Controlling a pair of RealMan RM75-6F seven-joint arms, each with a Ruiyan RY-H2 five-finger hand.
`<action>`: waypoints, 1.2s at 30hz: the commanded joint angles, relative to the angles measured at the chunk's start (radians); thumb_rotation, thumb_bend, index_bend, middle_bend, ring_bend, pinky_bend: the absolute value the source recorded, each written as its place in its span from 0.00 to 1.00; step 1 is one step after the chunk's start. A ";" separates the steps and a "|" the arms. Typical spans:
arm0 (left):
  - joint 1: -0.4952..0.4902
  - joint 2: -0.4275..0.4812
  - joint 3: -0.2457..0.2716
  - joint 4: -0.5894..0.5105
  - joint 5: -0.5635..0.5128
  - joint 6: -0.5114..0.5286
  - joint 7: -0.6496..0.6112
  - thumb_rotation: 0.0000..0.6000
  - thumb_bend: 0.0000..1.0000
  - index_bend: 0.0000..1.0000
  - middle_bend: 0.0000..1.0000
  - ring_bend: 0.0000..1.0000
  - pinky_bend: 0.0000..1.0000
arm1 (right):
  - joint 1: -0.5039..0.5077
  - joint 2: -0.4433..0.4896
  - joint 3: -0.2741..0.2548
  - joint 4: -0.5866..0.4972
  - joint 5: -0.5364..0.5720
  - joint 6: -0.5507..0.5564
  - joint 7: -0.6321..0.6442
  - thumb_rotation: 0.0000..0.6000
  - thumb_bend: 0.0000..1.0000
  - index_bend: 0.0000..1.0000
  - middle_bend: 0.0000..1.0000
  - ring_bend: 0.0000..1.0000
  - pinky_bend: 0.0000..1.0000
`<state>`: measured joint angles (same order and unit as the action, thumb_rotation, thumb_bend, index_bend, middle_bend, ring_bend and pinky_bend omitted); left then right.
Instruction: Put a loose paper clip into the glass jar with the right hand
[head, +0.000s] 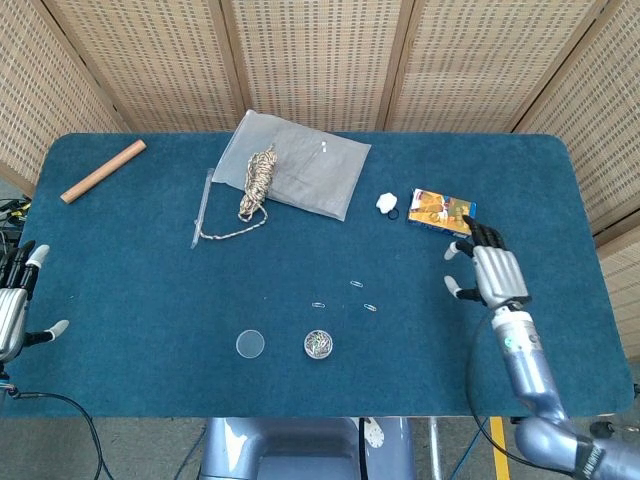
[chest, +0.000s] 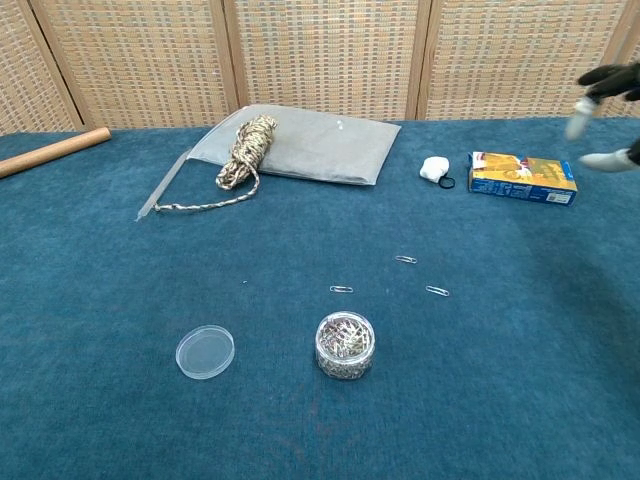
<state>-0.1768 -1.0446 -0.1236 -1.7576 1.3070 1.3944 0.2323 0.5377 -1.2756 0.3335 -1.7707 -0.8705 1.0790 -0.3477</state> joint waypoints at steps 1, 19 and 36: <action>-0.003 0.000 -0.002 0.003 -0.010 -0.008 -0.002 1.00 0.00 0.00 0.00 0.00 0.00 | 0.122 -0.114 0.042 0.063 0.161 -0.046 -0.107 1.00 0.33 0.44 0.00 0.00 0.02; -0.024 -0.013 -0.002 0.016 -0.032 -0.030 0.016 1.00 0.00 0.00 0.00 0.00 0.00 | 0.316 -0.456 -0.038 0.333 0.297 0.045 -0.330 1.00 0.33 0.46 0.00 0.00 0.04; -0.033 -0.015 -0.003 0.024 -0.052 -0.042 0.015 1.00 0.00 0.00 0.00 0.00 0.00 | 0.363 -0.611 -0.030 0.502 0.300 0.038 -0.386 1.00 0.33 0.46 0.00 0.00 0.08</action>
<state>-0.2102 -1.0598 -0.1269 -1.7338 1.2550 1.3520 0.2469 0.8988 -1.8829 0.3008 -1.2726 -0.5688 1.1203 -0.7338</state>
